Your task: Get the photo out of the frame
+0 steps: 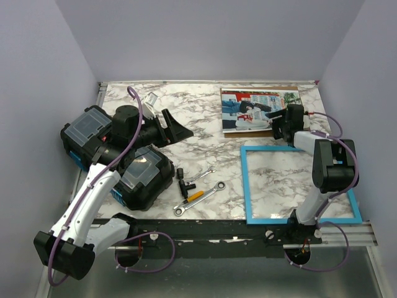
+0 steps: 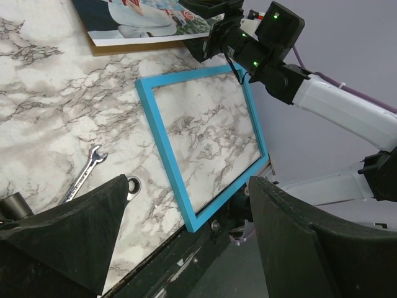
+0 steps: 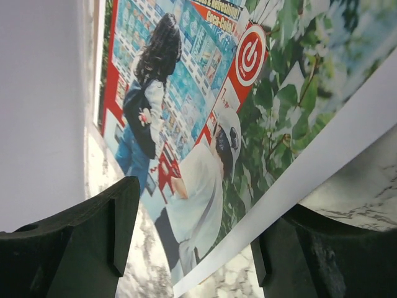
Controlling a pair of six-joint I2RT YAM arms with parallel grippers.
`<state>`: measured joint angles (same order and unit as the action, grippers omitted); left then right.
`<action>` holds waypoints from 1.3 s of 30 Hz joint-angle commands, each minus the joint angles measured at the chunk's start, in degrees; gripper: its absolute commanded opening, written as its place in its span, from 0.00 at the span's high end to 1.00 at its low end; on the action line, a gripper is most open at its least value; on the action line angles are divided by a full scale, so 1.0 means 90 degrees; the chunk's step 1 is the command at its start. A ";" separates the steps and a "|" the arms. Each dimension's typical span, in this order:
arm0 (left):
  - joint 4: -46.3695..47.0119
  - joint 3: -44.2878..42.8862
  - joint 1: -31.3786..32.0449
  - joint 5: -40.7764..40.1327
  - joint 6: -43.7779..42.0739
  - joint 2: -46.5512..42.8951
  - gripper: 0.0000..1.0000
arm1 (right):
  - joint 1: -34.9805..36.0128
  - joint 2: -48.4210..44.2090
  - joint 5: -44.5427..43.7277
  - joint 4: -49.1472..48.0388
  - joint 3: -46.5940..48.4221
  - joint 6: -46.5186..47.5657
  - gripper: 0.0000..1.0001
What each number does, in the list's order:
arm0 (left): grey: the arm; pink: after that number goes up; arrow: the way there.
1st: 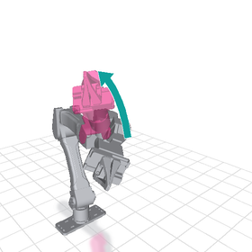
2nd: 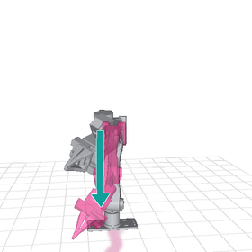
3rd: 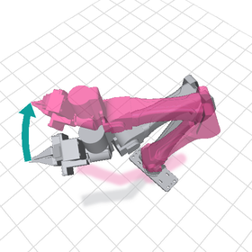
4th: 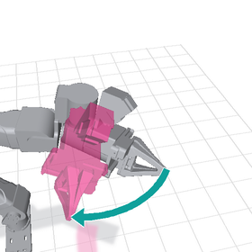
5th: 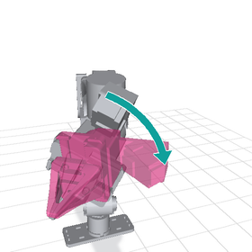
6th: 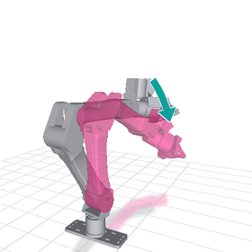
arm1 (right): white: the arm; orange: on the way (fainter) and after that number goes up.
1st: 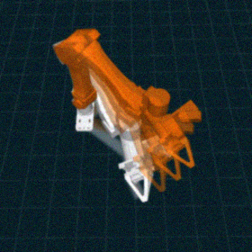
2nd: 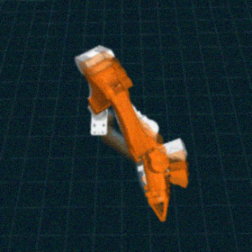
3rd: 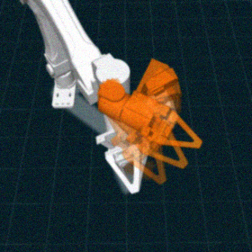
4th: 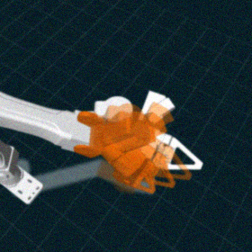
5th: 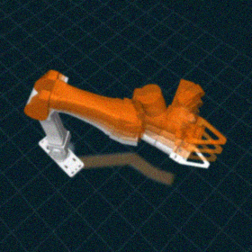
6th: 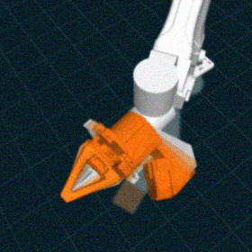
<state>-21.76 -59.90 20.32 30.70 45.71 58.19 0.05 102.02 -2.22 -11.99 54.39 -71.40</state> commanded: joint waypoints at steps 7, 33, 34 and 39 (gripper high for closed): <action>0.0423 0.0101 0.0086 0.0182 0.0054 0.0027 0.19 | -0.0009 -0.0470 -0.0022 0.1915 0.0482 0.2750 0.15; 0.0871 0.0720 0.0174 -0.2147 -0.1280 -0.2963 0.16 | -0.0008 -0.8206 0.1478 0.4915 -0.0609 0.4705 0.00; 0.0921 0.0814 0.0174 -0.2295 -0.1330 -0.3190 0.16 | -0.0010 -0.8286 0.1479 0.4916 -0.0576 0.4682 0.00; 0.0793 0.0983 0.0173 -0.2998 -0.1658 -0.4130 0.16 | -0.0007 -0.8486 0.1384 0.4850 -0.0465 0.4498 0.00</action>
<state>-15.44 -52.27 21.78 12.05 34.70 25.65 0.03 26.48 9.63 29.93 49.19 -29.19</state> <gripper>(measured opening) 0.840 0.997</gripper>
